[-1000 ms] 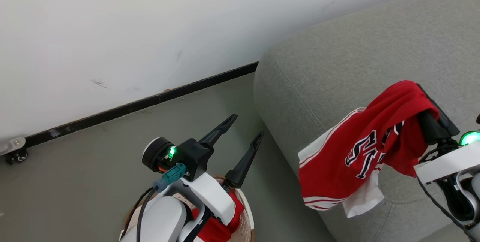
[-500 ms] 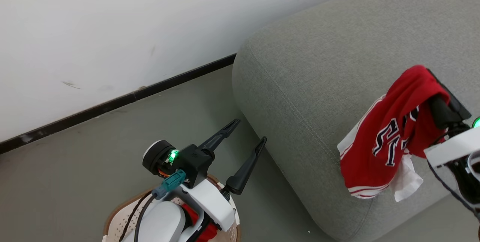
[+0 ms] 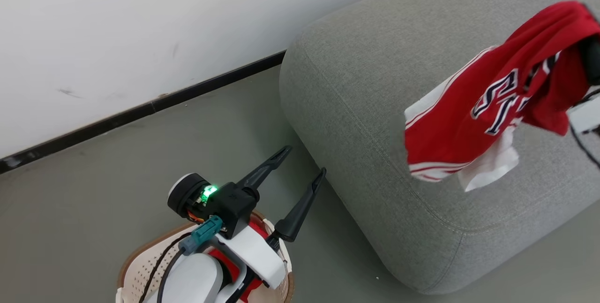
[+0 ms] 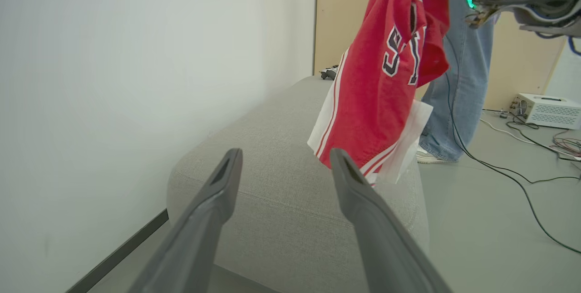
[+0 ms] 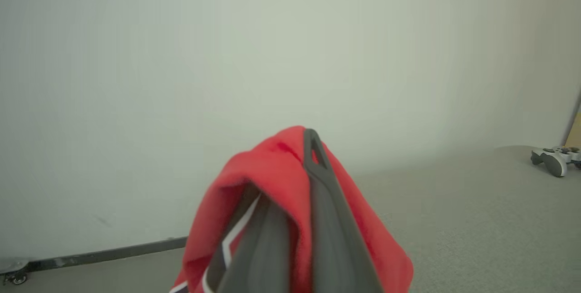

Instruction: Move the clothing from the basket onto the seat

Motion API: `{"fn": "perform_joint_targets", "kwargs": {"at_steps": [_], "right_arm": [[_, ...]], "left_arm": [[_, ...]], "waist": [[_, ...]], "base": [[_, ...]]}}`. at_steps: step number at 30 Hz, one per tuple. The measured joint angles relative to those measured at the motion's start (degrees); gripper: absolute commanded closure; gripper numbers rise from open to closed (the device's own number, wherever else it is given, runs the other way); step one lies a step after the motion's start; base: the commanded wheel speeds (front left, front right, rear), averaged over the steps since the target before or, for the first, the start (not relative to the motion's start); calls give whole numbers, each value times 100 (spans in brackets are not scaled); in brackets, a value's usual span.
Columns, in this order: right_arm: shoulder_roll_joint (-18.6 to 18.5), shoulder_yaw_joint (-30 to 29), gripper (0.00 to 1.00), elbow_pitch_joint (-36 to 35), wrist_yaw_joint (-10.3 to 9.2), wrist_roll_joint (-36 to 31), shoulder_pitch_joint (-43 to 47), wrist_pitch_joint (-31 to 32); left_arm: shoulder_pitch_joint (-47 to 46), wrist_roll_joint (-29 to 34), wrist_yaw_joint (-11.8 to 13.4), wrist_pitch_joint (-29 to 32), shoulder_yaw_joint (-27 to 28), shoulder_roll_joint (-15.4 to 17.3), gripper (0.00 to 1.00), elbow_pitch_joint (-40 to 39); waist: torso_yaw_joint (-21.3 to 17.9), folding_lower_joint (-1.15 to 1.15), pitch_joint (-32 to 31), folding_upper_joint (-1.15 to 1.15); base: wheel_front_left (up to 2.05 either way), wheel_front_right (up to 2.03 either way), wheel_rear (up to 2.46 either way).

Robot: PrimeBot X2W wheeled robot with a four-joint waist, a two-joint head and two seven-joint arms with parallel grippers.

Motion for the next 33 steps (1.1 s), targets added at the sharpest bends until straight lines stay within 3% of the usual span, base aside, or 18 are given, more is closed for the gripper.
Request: {"fn": "perform_joint_targets", "kwargs": {"at_steps": [16,33], "right_arm": [[-81,-285,100,1165,0,-343,-1113,111],[-311,-927,100,2660,0,-699,-1413,-261]], "left_arm": [[1,125,233,102,101,135,0,-544],[-244,299,222,413,-138,120,0,-976]], "waist": [[434,0,382,0],[920,0,929,0]], "base": [[0,0,0],[0,0,0]]}}
